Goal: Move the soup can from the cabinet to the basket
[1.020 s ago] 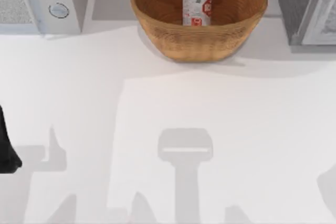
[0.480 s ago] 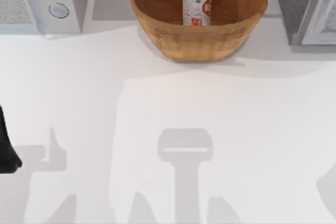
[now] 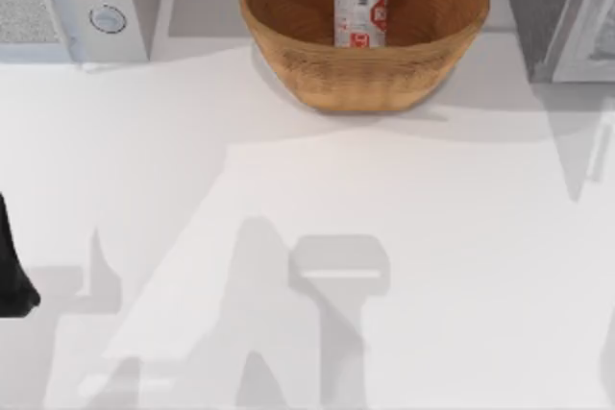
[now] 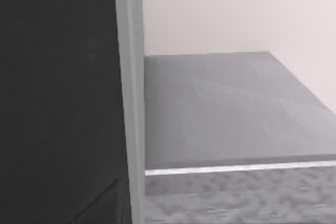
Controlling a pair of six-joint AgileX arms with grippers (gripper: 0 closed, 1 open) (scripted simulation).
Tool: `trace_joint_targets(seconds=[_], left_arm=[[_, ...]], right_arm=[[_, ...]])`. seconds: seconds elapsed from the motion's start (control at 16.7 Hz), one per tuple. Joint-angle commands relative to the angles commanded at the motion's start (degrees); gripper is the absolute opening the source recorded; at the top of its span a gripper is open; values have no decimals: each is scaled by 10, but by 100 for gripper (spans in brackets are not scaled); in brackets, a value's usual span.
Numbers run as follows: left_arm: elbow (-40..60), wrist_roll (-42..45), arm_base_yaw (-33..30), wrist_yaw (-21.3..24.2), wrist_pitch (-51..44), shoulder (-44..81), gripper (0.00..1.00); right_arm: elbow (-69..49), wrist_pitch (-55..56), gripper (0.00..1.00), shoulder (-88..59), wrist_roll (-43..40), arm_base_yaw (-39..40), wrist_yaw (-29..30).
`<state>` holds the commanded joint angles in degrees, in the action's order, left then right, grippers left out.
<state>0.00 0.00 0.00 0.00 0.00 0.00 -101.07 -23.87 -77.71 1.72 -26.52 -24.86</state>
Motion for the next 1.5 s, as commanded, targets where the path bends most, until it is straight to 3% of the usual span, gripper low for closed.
trace_joint_targets(seconds=[0.36,0.66,0.84,1.08,1.5], left_arm=[[0,0,0,0,0,0,100],[0,0,0,0,0,0,100],[0,0,0,0,0,0,100],[0,0,0,0,0,0,100],[0,0,0,0,0,0,100]], right_arm=[[8,-10,100,14,-3,308,303],[21,-12,100,32,-5,483,472],[24,-12,100,37,-6,518,508],[21,-16,100,49,-13,505,518],[-32,7,100,-27,-12,463,478]])
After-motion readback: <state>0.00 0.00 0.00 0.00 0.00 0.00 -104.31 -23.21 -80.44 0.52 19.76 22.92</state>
